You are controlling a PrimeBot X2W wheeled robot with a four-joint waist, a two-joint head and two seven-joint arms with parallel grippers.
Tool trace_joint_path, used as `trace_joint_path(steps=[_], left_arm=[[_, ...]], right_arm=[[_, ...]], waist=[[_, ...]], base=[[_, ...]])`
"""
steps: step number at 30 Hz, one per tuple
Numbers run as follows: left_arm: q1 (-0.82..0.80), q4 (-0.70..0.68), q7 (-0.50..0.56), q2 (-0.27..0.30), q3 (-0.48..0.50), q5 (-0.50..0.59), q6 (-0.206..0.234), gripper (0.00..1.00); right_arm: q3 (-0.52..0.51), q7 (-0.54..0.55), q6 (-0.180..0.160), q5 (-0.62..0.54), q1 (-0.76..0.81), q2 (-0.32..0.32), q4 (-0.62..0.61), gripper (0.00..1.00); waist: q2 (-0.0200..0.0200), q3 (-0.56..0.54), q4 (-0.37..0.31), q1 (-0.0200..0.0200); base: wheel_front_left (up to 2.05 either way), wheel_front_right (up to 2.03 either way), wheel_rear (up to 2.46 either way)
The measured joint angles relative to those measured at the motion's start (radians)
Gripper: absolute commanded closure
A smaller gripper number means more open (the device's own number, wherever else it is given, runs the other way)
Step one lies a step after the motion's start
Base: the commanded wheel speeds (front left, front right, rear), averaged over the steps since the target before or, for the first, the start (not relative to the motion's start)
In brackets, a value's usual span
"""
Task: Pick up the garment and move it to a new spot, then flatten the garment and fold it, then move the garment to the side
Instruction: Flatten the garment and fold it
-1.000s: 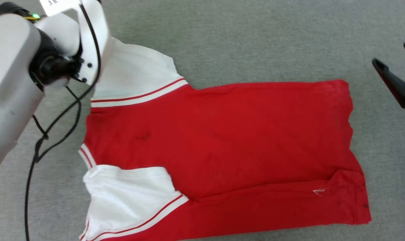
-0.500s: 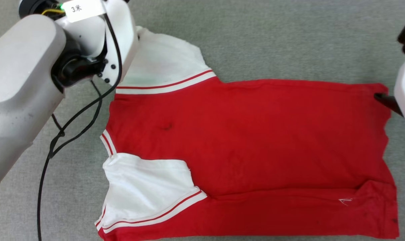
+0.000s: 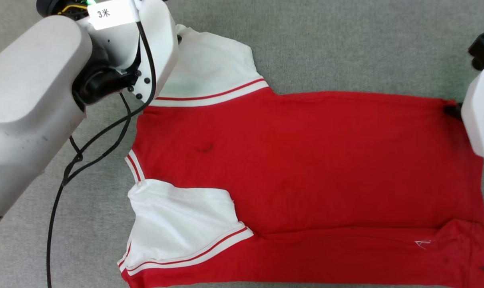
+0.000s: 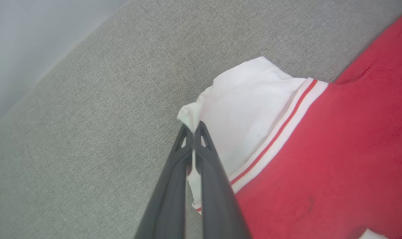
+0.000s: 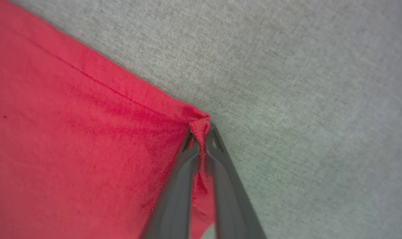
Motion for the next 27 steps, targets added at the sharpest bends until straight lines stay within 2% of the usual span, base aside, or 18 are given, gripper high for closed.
trace_joint_path(steps=[6,9,17,21,27], left_arm=[[0.031,0.007,-0.064,-0.005,-0.023,-0.03,0.0,1.0],[0.062,-0.016,-0.094,0.012,-0.038,-0.047,0.0,1.0],[0.207,-0.138,-0.143,0.123,-0.088,-0.073,0.001,1.0],[0.296,-0.202,-0.156,0.177,-0.113,-0.082,0.021,1.0],[0.454,-0.327,-0.164,0.264,-0.157,-0.123,0.077,1.0]], right_arm=[[0.029,-0.131,0.0,0.016,0.029,0.002,0.01,1.0],[0.029,-0.188,0.0,0.043,0.058,-0.014,-0.003,1.0],[0.025,-0.32,0.0,0.076,0.199,-0.048,-0.038,1.0],[0.027,-0.365,0.0,0.076,0.279,-0.052,-0.049,1.0],[0.04,-0.408,0.0,0.075,0.41,-0.044,-0.062,1.0]], waist=[[0.0,-0.072,-0.003,0.0],[0.0,-0.121,-0.002,0.0],[0.0,-0.246,-0.001,-0.0001],[0.0,-0.303,-0.002,0.0],[0.0,-0.386,-0.007,-0.0002]], base=[[0.0,0.0,0.0],[0.0,0.0,0.0],[0.0,0.0,0.0],[0.0,0.0,0.0],[0.0,0.0,0.0]])
